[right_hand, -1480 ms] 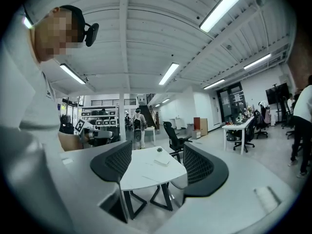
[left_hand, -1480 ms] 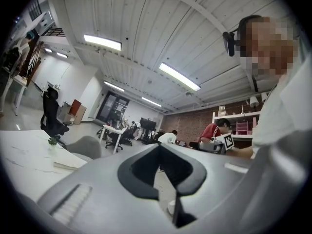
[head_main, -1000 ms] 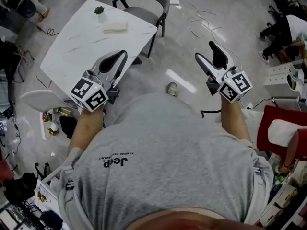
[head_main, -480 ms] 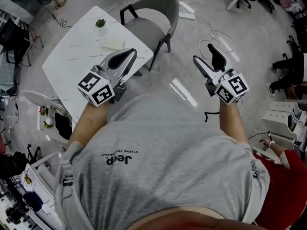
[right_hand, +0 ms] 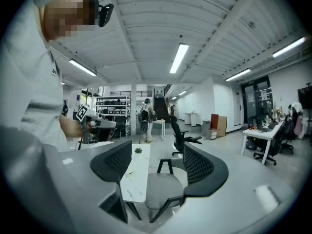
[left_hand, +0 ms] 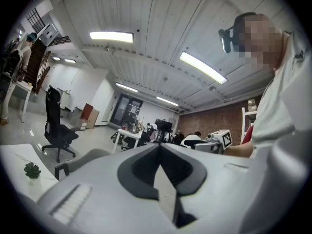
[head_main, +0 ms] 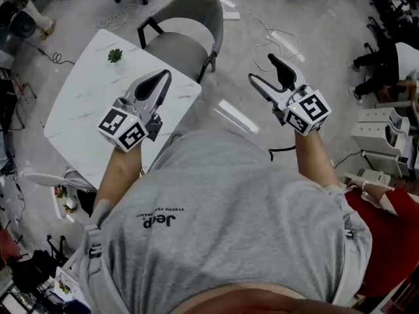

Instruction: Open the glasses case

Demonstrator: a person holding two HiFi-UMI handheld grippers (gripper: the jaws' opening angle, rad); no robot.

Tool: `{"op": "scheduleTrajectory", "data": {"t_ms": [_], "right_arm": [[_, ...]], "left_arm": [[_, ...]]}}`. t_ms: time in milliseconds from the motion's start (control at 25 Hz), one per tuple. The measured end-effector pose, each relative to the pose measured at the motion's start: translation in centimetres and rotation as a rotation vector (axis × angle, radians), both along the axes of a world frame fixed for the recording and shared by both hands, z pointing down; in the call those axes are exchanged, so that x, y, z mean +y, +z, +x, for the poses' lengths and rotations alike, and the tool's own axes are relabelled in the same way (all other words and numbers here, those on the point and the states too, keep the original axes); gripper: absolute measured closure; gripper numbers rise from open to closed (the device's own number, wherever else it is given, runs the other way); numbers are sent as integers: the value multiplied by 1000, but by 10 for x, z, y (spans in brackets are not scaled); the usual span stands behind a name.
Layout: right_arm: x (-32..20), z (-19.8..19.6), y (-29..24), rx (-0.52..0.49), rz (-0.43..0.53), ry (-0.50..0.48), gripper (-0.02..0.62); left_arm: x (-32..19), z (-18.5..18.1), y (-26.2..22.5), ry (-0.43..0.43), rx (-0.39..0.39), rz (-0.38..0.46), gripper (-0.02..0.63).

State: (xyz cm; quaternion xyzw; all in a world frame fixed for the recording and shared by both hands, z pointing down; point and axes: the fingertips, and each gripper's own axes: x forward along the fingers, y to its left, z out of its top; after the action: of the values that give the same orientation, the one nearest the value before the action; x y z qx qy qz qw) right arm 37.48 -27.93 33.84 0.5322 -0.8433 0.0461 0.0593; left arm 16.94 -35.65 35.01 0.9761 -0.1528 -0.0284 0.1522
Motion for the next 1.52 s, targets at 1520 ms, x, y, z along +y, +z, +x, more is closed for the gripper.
{"op": "scheduleTrajectory", "data": {"t_ms": [1520], "right_arm": [[-197, -309, 366, 639, -357, -659, 286]], "left_arm": [[-112, -216, 183, -324, -171, -163, 557]]}}
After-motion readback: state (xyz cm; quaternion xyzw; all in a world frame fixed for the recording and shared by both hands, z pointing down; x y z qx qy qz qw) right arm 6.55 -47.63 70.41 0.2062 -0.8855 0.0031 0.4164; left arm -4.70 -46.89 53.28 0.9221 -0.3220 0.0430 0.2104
